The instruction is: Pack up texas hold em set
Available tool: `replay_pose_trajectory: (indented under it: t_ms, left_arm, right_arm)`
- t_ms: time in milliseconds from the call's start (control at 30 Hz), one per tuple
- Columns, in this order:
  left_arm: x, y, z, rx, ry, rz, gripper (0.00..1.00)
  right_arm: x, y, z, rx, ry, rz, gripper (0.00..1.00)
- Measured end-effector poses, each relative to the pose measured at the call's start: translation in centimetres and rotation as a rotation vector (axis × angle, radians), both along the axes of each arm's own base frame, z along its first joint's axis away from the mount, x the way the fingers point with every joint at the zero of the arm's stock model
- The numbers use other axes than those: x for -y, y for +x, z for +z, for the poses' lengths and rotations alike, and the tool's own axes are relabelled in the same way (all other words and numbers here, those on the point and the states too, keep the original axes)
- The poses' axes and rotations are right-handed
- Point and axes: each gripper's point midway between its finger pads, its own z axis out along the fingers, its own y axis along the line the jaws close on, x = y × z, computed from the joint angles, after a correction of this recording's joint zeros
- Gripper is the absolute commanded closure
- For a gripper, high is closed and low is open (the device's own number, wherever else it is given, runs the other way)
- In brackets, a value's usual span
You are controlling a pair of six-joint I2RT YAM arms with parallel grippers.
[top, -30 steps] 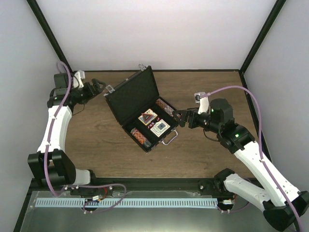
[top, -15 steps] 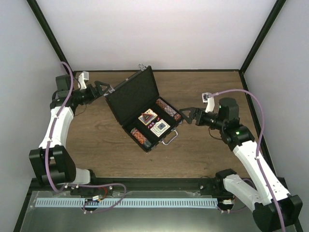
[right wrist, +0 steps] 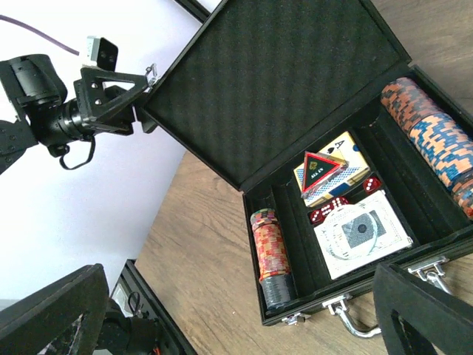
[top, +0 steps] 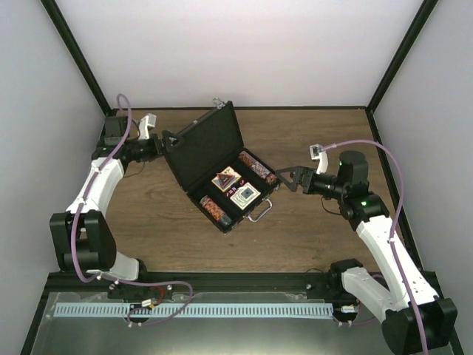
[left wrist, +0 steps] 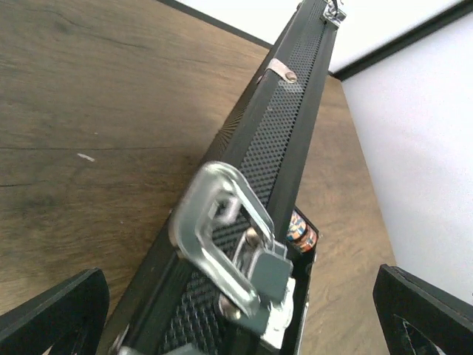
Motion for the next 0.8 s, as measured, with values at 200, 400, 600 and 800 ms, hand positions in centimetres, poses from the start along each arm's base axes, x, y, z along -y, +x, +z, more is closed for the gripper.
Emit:
replay_pose_trajectory:
  t_ms: [200, 400, 600, 800]
  left_arm:
    - [3.2, -1.0, 0.6, 0.046, 0.012, -0.129, 0.00]
    - [7.6, -3.6, 1.2, 0.082, 0.015, -0.297, 0.00]
    - [15.0, -10.6, 0.3, 0.040, 0.010, -0.558, 0.00]
    - [19.6, -19.3, -2.5, -0.090, 0.017, -0.787, 0.00]
  right_arm:
    - [-0.1, -0.1, 0.1, -0.001, 0.006, 0.012, 0.00]
    - [-0.1, -0.1, 0.0, -0.003, 0.004, 0.009, 0.00]
    - [1.1, 0.6, 0.1, 0.001, -0.061, -0.064, 0.00]
    - [3.1, 1.0, 2.3, 0.089, -0.142, -0.177, 0.00]
